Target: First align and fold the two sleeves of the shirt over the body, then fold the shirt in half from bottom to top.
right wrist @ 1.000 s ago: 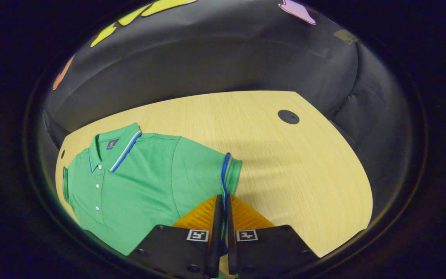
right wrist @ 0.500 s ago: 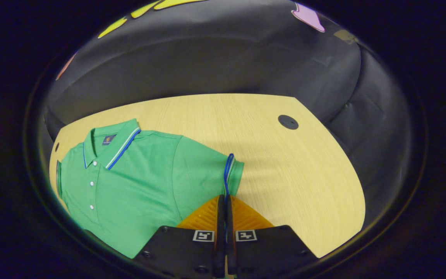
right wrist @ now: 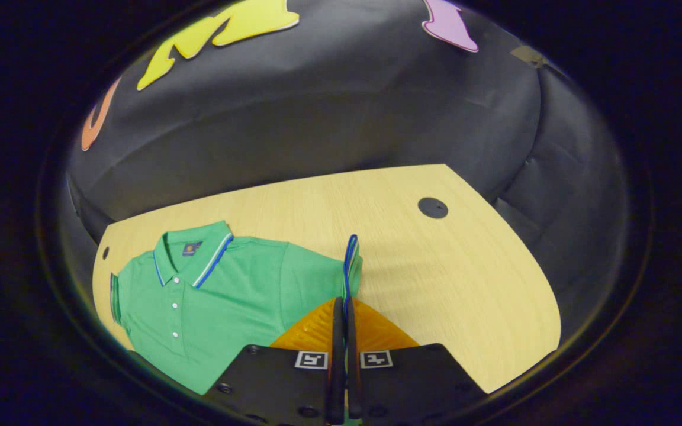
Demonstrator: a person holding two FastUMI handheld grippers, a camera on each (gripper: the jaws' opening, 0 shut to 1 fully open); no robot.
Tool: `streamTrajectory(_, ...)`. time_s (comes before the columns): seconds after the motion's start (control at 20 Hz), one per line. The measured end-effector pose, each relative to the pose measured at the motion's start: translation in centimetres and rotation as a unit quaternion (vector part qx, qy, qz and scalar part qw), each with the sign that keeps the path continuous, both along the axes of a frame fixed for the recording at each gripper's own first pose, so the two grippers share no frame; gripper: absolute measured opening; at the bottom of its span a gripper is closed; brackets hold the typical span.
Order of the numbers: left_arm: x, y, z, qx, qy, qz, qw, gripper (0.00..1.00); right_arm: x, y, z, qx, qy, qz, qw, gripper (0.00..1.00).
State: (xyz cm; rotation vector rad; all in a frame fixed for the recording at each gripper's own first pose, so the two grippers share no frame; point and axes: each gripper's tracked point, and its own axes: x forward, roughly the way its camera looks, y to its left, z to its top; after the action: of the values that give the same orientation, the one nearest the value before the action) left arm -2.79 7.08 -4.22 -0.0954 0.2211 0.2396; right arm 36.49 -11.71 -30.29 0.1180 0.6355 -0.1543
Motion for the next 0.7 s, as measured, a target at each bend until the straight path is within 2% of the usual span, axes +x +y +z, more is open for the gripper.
streamTrajectory(0.15, 0.2, -0.2, 0.4, 0.0, -0.008, -0.007, 1.0, 0.98, 0.1, 2.2, 0.9, 0.0, -0.008, 0.047, 0.999, 0.05)
streamTrajectory(0.2, 0.2, 0.0, 0.4, 0.0, -0.008, -0.005, 1.0, 0.98, 0.1, 2.9, 1.0, -0.005, -0.01, 0.064, 0.998, 0.02)
streamTrajectory(0.25, 0.0, 0.0, 0.2, -0.002, -0.007, -0.005, 1.0, 0.98, 0.0, 3.6, 0.9, -0.011, -0.008, 0.08, 0.997, 0.05)
streamTrajectory(0.35, -0.2, 0.2, -0.2, -0.007, -0.002, 0.002, 1.0, 0.98, -0.1, 5.0, 0.9, -0.018, -0.007, 0.11, 0.994, 0.02)
streamTrajectory(0.4, -0.3, 0.4, -0.4, -0.007, 0.001, 0.006, 1.0, 0.98, -0.1, 5.9, 1.0, -0.021, -0.01, 0.122, 0.992, 0.05)
streamTrajectory(0.7, -1.6, 0.9, -1.2, -0.01, 0.01, 0.022, 1.0, 0.98, -0.6, 11.1, 1.3, -0.029, -0.023, 0.212, 0.976, 0.05)
